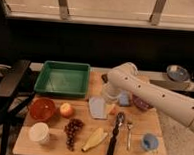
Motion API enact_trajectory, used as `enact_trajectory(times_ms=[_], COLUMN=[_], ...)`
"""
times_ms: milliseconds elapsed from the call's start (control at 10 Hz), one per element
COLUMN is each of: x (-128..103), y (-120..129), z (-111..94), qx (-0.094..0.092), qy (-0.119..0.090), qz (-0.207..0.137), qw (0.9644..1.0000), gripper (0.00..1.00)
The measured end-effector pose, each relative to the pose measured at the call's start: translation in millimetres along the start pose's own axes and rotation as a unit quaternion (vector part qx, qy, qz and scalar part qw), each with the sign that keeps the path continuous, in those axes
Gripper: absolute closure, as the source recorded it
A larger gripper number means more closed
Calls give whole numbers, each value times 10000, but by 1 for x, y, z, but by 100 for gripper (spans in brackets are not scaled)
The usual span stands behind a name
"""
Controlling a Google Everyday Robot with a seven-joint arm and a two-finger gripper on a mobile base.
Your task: Place towel in tray
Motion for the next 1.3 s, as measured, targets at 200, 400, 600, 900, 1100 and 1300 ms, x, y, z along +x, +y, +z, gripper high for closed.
enact_trajectory(times_ms=[200,400,600,900,1100,1300], x=[-2,3,12,23,25,27], y=[-4,-7,-11,-14,-12,-9], z=[13,29,51,73,89,101], qx=[-38,-141,-347,-535,-626,-651], qy=[-109,-160,-98,-103,-176,-275], qz=[66,151,183,215,228,261], qw=[9999,9997,9992,9983,9976,9972], gripper=[35,35,35,35,35,35])
